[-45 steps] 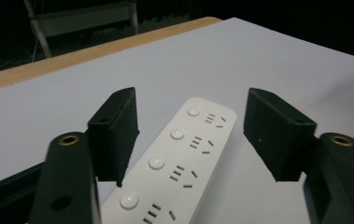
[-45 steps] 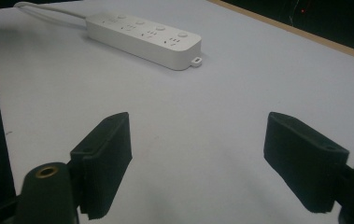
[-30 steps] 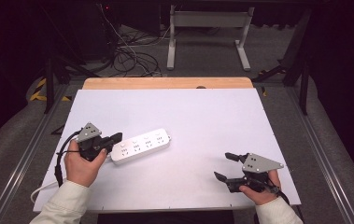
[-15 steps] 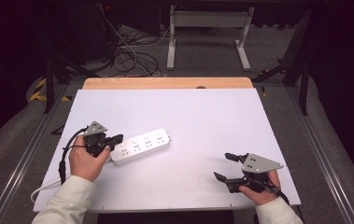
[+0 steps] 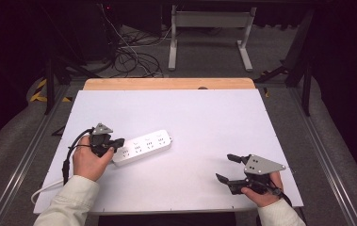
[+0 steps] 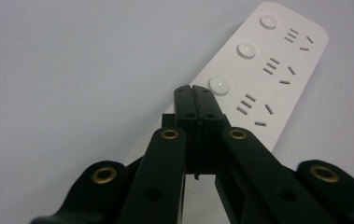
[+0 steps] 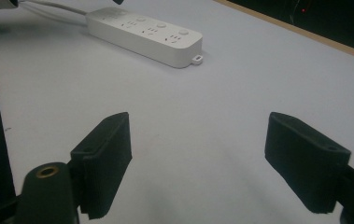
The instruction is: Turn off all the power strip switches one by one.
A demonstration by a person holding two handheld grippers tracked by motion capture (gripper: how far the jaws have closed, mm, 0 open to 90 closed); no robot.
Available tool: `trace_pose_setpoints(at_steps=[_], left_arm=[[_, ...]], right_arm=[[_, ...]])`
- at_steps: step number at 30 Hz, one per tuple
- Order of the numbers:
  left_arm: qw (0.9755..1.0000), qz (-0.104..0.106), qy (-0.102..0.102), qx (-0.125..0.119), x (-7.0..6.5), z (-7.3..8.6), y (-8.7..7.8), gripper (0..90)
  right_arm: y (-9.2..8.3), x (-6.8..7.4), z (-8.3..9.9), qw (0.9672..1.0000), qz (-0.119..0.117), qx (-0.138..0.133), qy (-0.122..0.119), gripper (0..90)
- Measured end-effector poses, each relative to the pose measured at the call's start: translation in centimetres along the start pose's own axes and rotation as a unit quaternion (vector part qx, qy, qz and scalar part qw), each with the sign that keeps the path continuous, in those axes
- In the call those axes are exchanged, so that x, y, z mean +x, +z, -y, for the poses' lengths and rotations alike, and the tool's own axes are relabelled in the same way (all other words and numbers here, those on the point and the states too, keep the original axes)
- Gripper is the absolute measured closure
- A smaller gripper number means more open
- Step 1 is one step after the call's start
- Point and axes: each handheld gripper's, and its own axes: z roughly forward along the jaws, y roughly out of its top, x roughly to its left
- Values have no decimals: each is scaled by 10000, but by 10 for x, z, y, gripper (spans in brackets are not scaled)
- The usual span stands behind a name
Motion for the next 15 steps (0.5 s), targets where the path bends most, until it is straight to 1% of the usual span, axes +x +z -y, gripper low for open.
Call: trace_pose_setpoints(at_steps=[2,4,5,7,8,9,11,14,15], left_arm=[[10000,48,-18,80,0,0,2,900],[9999,57,28,136,-1,0,3,900],[9999,57,28,136,-1,0,3,900],[9997,4,97,231,-2,1,6,900],[9997,4,97,231,-2,1,6,900],[9996,-39,142,238,-1,1,7,900],[9996,-13,86,255,-1,2,8,900],[9997,6,100,230,0,2,8,900],[9997,34,74,225,0,2,9,900]], right_arm=[[0,0,0,10000,-4,-3,-6,238],[1,0,0,10000,-8,3,2,237],[1,0,0,10000,-8,3,2,237],[1,0,0,10000,-18,15,1,236],[1,0,0,10000,-19,14,2,235],[1,0,0,10000,-19,14,2,235],[1,0,0,10000,-24,9,10,235],[1,0,0,10000,-29,9,2,234],[1,0,0,10000,-25,18,0,234]])
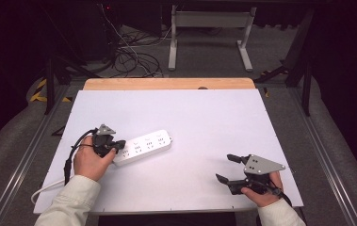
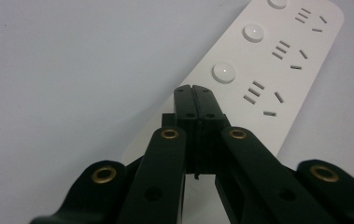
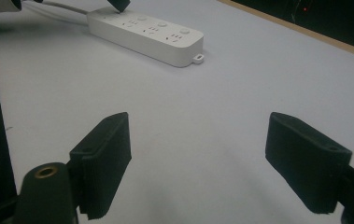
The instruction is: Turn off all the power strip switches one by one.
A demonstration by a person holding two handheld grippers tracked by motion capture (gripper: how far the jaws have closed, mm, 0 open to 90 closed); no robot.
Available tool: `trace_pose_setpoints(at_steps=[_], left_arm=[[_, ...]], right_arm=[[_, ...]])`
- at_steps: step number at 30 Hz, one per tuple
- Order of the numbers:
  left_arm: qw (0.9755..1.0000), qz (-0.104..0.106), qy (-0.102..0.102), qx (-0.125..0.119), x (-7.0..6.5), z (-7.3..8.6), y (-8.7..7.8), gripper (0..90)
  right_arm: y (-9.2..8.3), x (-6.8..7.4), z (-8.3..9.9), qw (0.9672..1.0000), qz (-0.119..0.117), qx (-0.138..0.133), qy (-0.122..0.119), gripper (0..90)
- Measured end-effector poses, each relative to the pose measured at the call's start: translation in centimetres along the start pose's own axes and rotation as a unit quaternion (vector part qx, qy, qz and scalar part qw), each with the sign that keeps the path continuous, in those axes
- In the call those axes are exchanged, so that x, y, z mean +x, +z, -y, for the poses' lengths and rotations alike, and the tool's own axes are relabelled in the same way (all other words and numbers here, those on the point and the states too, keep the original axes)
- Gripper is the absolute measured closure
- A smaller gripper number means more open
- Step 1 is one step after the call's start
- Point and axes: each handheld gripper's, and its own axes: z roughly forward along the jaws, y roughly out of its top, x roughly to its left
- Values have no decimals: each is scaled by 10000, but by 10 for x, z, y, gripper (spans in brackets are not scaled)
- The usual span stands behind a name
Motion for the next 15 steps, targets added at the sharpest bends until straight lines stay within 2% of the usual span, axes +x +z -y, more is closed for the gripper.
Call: trace_pose_setpoints(at_steps=[8,12,15], left_arm=[[10000,-20,47,1,-2,1,3,900],[10000,7,-23,1,-1,1,3,900],[10000,-60,-1,-35,-1,2,3,900]], right_arm=[[0,0,0,10000,-14,-8,10,234],[0,1,0,10000,-22,1,8,234],[0,1,0,10000,-23,-2,0,234]])
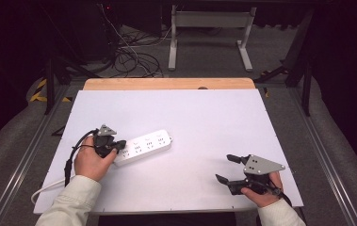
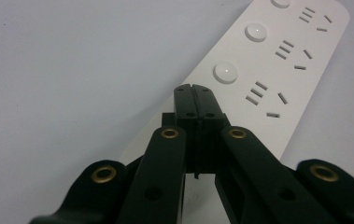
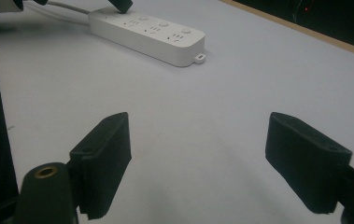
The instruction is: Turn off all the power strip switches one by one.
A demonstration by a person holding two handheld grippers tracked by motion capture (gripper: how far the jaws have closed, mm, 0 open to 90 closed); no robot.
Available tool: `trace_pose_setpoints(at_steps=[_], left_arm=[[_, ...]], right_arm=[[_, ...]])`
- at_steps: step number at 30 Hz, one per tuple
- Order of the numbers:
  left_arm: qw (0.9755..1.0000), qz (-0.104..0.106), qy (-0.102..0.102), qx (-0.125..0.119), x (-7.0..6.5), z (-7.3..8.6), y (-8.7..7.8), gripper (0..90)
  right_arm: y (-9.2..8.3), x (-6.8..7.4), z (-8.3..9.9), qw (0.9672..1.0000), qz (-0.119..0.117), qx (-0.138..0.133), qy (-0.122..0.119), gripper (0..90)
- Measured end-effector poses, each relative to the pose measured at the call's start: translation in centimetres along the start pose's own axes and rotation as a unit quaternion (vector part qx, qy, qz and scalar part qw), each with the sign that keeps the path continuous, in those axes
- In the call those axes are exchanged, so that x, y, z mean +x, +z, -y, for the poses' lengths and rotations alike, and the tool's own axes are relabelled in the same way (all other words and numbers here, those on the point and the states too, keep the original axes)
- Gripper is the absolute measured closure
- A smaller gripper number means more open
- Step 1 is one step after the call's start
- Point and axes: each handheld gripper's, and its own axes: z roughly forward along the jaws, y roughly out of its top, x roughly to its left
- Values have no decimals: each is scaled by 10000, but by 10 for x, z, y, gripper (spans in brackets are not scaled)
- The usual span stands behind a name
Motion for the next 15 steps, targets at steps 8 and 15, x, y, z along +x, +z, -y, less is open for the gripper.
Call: trace_pose_setpoints(at_steps=[8,15], left_arm=[[9999,-79,64,-15,-2,1,0,900],[9999,-77,72,-4,-2,1,0,900]], right_arm=[[0,0,0,10000,-8,-2,-19,234],[0,2,0,10000,-16,10,-17,234]])
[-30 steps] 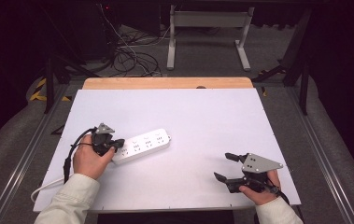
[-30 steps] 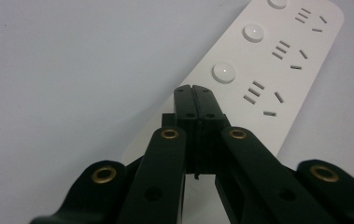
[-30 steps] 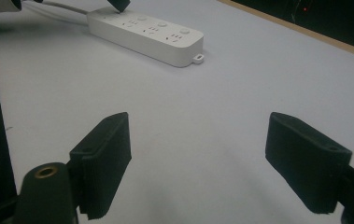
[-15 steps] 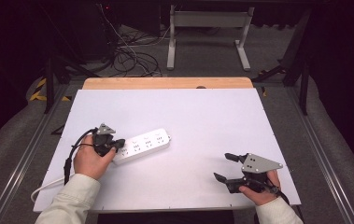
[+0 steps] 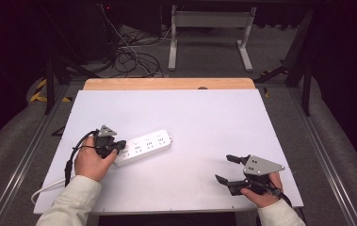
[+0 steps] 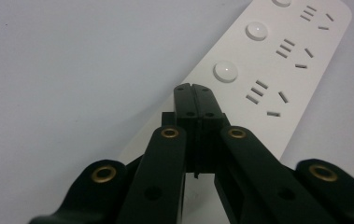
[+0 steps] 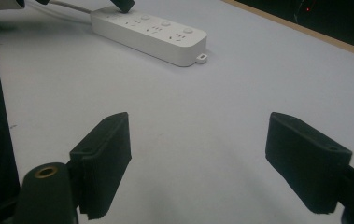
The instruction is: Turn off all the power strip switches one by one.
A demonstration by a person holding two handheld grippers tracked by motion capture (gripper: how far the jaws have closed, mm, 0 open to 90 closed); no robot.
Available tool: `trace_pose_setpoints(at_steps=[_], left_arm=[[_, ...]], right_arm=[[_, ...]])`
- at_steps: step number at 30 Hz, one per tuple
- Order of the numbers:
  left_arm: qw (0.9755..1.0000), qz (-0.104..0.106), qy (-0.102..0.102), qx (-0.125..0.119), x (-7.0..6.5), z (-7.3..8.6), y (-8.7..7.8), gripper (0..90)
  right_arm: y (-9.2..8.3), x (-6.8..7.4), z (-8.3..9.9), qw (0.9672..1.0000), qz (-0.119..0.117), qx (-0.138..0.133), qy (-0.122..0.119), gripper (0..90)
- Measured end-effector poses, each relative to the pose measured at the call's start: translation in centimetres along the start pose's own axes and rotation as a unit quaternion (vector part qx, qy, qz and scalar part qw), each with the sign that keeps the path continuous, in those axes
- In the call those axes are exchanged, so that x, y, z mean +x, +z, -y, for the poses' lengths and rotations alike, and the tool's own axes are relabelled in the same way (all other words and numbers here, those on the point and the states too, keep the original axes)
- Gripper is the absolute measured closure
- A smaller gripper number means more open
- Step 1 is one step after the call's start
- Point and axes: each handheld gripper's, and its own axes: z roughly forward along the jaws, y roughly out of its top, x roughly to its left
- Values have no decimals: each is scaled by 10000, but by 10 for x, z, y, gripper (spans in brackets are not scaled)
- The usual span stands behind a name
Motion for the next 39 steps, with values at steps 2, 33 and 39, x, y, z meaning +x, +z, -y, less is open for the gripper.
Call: trace_pose_setpoints(at_steps=[2,33,39], left_arm=[[10000,-8,-15,7,0,0,0,900],[9964,163,-64,-833,-9,-12,-22,900],[9964,226,-26,-820,-14,-19,-12,900]], right_arm=[[0,0,0,10000,0,-3,-3,234],[2,-1,1,10000,-16,20,-9,233],[2,0,1,10000,-21,39,-7,233]])
